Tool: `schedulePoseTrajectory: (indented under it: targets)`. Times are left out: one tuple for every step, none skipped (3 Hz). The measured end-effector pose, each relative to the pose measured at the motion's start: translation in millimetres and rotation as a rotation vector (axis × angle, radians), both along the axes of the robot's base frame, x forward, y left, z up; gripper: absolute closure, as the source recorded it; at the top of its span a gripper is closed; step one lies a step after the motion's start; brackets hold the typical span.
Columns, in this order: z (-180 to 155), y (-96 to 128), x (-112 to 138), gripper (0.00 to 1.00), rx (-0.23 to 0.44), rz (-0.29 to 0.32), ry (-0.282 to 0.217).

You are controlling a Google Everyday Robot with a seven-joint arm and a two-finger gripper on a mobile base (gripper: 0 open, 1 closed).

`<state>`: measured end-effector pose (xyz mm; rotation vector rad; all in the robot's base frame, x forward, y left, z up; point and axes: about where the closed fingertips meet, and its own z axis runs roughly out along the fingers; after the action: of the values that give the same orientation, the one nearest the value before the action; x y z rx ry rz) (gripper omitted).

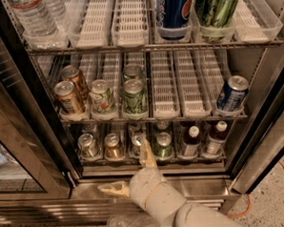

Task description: Pick 7up can from bottom shelf of fridge

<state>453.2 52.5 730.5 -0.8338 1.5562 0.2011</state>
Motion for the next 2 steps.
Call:
schedulePoseTrajectory:
  targets:
    - [-20.3,-2.6,23.0,0.0,0.032,0.011,-0.097]
    - [-32.3,1.3,36.9,0.0,0.112,0.066,-0.181]
